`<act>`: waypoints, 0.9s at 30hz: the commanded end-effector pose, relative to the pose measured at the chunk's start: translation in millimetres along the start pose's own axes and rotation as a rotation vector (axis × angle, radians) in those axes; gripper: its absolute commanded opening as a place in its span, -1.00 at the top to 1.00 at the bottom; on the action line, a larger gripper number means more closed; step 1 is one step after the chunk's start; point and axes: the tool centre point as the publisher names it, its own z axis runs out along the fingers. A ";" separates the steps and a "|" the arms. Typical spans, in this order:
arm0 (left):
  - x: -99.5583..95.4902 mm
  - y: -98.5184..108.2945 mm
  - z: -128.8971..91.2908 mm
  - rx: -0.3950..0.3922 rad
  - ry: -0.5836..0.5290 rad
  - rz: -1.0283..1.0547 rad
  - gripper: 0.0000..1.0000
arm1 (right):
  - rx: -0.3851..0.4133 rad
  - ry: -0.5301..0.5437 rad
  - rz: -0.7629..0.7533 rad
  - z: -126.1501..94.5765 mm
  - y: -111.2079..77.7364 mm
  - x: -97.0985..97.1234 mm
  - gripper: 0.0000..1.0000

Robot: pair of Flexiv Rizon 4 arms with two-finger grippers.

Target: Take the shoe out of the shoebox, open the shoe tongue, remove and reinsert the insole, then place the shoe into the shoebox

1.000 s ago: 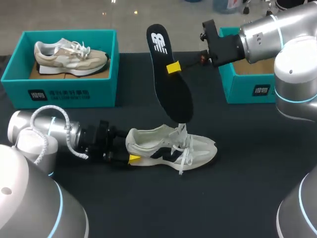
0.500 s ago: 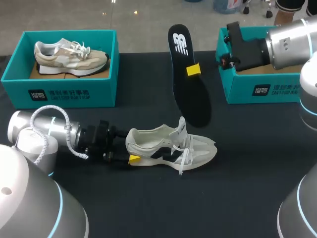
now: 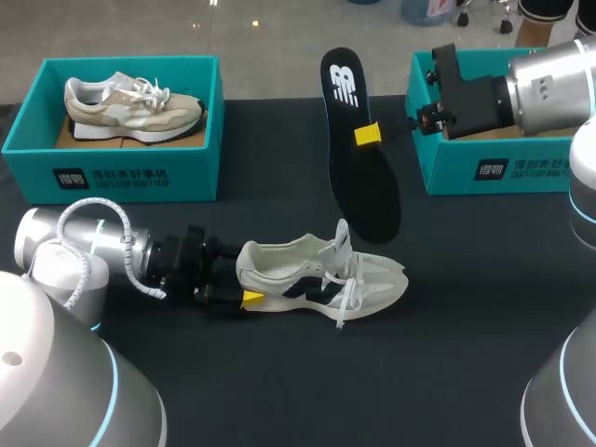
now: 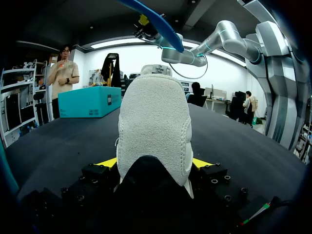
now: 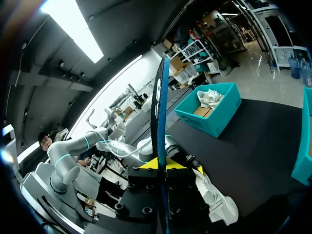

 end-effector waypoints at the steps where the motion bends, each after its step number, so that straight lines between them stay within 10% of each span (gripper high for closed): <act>1: 0.3 2.4 0.9 -0.002 0.000 0.000 1.00 | -0.002 0.052 -0.043 -19.5 -12.0 -2.3 1.00; 27: 0.3 2.4 0.9 -0.002 0.000 0.000 1.00 | -0.086 0.103 -0.100 -93.3 -18.2 81.4 1.00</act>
